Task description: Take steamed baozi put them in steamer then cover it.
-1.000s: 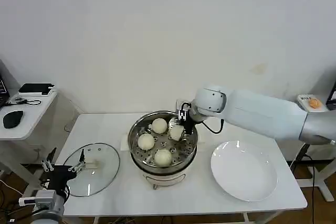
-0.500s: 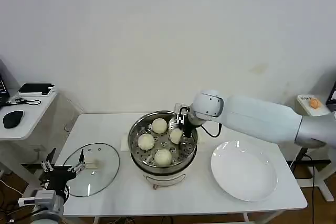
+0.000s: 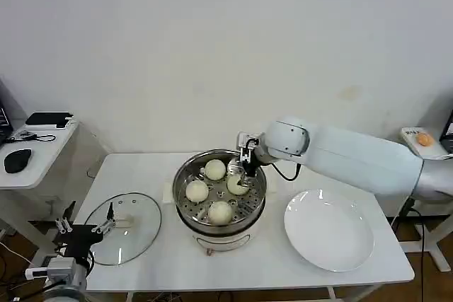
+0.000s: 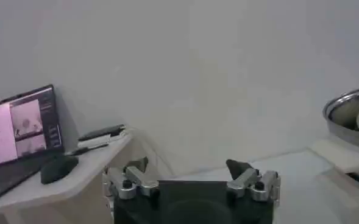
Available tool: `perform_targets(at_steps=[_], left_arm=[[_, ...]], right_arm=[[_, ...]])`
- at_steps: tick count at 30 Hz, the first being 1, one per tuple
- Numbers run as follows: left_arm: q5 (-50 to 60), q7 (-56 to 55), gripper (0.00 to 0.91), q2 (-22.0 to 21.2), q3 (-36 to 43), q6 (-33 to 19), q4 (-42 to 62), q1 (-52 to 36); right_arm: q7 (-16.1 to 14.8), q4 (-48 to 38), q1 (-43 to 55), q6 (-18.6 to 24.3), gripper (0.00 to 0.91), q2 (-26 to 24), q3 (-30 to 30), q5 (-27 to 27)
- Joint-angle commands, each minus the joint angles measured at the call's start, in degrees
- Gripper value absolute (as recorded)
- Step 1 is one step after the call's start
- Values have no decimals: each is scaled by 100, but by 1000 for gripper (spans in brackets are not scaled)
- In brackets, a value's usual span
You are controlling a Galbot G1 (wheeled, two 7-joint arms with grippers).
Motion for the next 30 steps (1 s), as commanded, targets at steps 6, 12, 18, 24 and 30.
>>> perform_targets(at_steps=[6,12,18,24,30], left_arm=[[3,-18,907,-48,16,-11,0,16],[28,-42,907,-64,41,-81,-7,7],[38,66,907,-39,50,-376,101,9],[564,-187,907,23,101,-495,400,-21],[3434,-418,907,107,212,-965,735,73]], right_arm=[[3027,1346,-2754,1754,907,-1024,2510,-360],[3351,1395,-5242,3045,907,-667,5036,-1447],[3052,1319,-7339,3792,907,-45,7019,-2242],[2302,1420,-8973,4501,907,1315,9343,-2752],[1826,1723,-10072,4664,907,2371,10672,-2792]])
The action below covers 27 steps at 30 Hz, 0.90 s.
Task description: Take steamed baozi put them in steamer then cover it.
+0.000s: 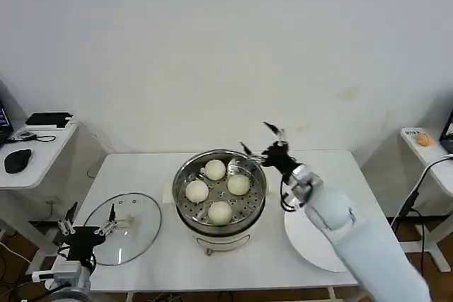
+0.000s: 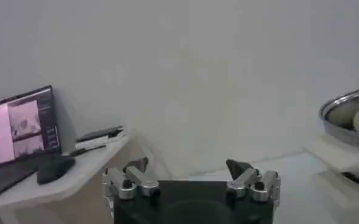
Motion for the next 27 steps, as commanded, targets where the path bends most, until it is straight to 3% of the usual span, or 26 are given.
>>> perform_targets(at_steps=[1,5,11,20,27], left_arm=[[3108,-217,907,117,98,-511,400,135],[4851,-247,907,223,127,-638,650,478],[6185,-391,907,549,355,-752,1100,585],[6727,-415,907,639,687,-708,1755,5],[6504,-307,907,848,931,-663,2189,-469]], right_arm=[[-487,428,-3038,934,907,1647,3344,-576],[-551,704,-3549,927,907,1730,3853,-448],[-541,920,-3874,922,907,1707,4115,-413],[-512,1140,-4094,967,907,1801,4307,-350],[-524,1332,-4202,962,907,1918,4389,-333]])
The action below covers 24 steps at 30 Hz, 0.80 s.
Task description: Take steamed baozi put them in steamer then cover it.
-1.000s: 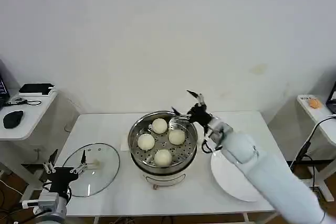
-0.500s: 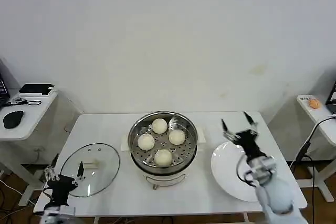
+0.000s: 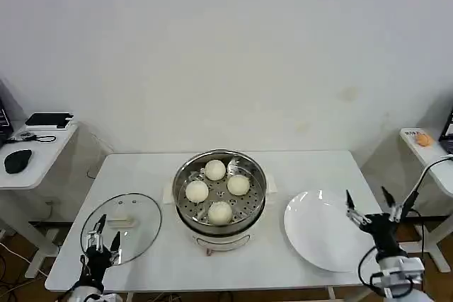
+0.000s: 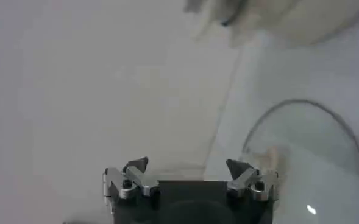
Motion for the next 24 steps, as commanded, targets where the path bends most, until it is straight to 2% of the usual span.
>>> perform_targets(at_steps=[1,12,24], left_arm=[[625,16,907,238,350,-21,778,-598],[393,84,907,508,548,26,1507,-1460],[323,119,907,651,697,44,2073,-1926]], right_arm=[[-49,273,-476,101,907,251,423,4],[-41,221,-527,155,907,382,509,-25],[-44,123,-472,150,907,523,399,-97]])
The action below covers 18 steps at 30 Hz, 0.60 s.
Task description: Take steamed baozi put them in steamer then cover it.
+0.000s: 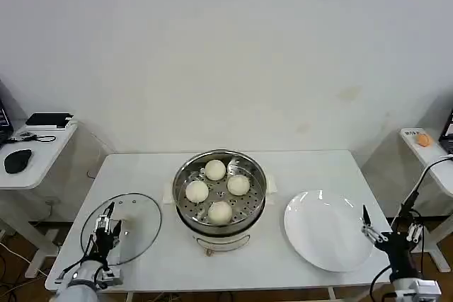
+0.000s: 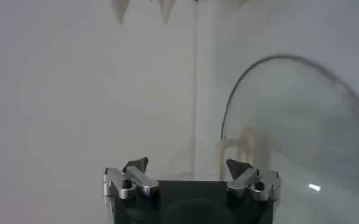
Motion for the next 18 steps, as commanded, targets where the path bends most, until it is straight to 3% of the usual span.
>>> perform_targets(at_steps=[1,3,5,7,9,18], left_arm=[[32,-8,907,95,107,2,569,-501],[18,-33,907,97,110,-2,606,-550],[1,-24,756,96,118,-13,622,-574],[-6,-34,312,83,125,-19,641,-586],[-1,-63,30,62,127,-29,675,-604],[29,-154,0,18,89,-178,710,-575]], right_arm=[[-8,-8,-61,23,907,70,25,-26],[-9,-15,-72,35,907,60,42,-26],[-9,-29,-74,42,907,59,61,-25],[-9,-46,-71,48,907,58,65,-24],[-10,-56,-66,52,907,58,61,-26],[-23,-51,-72,67,907,74,38,-32]])
